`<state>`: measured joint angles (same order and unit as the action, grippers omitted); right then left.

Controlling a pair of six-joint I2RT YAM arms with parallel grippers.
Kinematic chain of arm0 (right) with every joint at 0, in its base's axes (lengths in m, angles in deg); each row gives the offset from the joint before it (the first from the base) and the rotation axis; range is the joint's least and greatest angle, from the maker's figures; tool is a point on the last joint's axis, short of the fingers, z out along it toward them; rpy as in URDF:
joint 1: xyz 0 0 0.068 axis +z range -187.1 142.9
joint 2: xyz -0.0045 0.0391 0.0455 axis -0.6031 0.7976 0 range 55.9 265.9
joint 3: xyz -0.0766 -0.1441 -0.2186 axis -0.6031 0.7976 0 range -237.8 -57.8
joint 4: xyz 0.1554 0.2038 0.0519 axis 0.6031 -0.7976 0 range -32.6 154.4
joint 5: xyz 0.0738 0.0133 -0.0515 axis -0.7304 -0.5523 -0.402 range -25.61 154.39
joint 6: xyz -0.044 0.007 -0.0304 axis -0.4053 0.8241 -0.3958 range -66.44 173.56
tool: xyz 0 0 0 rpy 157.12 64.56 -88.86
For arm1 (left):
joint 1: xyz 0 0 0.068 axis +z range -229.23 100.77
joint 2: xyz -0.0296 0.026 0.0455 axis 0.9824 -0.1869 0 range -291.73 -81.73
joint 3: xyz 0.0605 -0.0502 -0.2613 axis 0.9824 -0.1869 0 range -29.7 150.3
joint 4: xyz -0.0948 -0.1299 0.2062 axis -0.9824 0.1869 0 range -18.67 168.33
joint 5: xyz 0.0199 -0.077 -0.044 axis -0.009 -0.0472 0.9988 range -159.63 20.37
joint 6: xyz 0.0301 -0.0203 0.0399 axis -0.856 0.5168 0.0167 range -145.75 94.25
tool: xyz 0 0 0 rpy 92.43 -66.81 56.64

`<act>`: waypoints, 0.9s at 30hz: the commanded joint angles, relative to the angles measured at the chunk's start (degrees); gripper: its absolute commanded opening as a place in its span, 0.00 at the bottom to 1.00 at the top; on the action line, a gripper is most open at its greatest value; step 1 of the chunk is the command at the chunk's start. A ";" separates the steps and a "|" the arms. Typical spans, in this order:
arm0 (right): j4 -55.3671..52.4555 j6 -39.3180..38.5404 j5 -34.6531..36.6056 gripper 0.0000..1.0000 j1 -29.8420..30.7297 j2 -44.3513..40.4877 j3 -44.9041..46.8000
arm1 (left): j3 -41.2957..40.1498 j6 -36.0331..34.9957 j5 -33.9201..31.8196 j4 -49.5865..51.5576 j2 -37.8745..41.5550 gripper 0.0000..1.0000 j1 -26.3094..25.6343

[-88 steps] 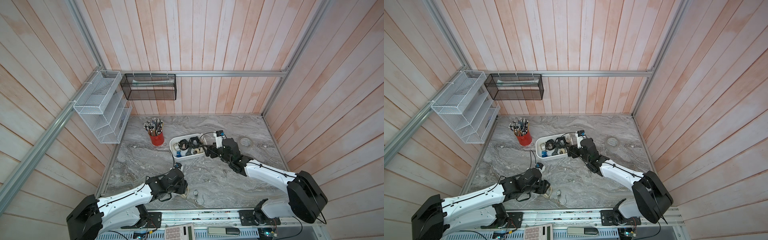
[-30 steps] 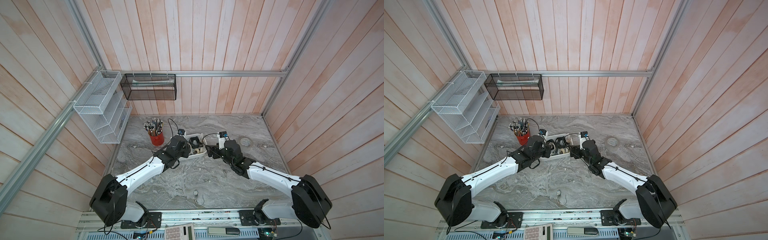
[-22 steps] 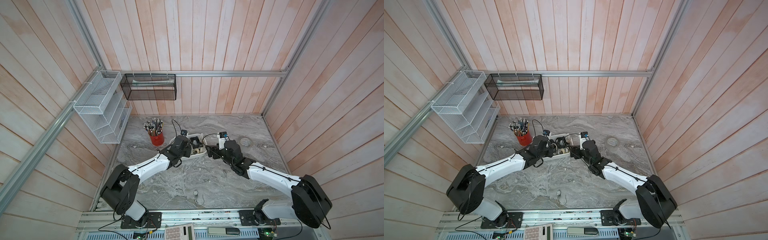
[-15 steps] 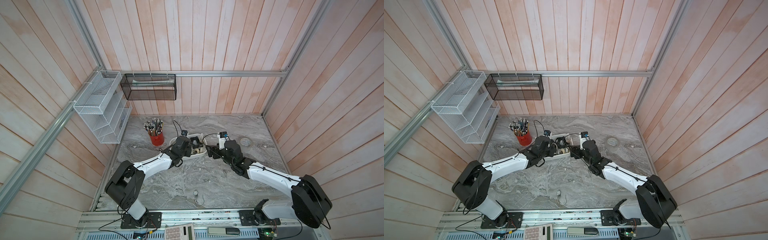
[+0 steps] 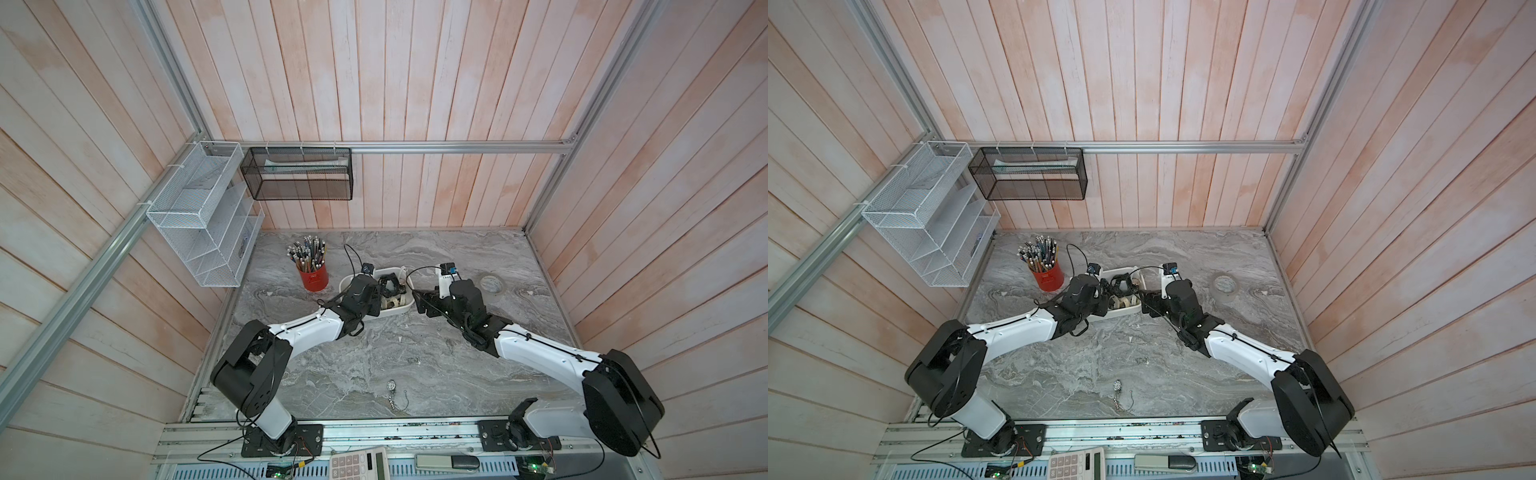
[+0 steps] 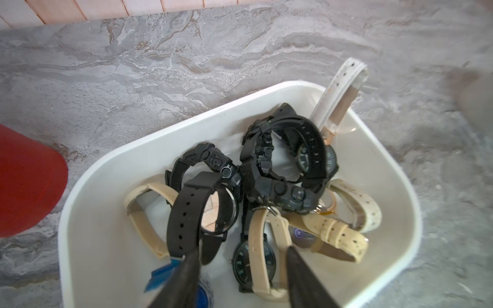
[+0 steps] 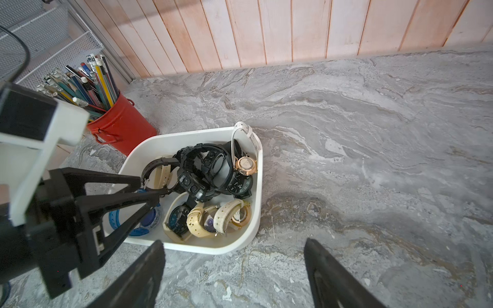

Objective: Put the watch into the storage box
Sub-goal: Place the watch in the storage box, then pick up the watch at the center of the board.

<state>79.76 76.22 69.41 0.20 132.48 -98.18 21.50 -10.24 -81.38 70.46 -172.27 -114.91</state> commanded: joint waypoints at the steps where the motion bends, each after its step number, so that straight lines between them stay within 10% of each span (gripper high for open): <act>1: -0.92 -0.25 -0.19 0.84 -0.47 -0.81 -0.63 | -2.10 0.63 2.43 -2.11 6.14 0.77 0.24; 8: -2.86 0.30 -1.12 0.84 -0.45 -2.24 0.27 | -15.69 6.27 7.05 -9.58 24.55 1.00 0.27; 19: -8.88 4.39 -7.86 0.79 0.30 -3.16 3.44 | -30.74 12.33 3.50 -8.61 44.83 1.00 0.26; 27: -17.03 13.51 0.91 0.76 15.24 -4.04 5.51 | -31.69 12.00 -0.41 -4.54 49.09 1.00 0.42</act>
<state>68.63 84.66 65.93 10.17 128.76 -92.45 -9.71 1.65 -79.24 63.49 -124.38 -114.84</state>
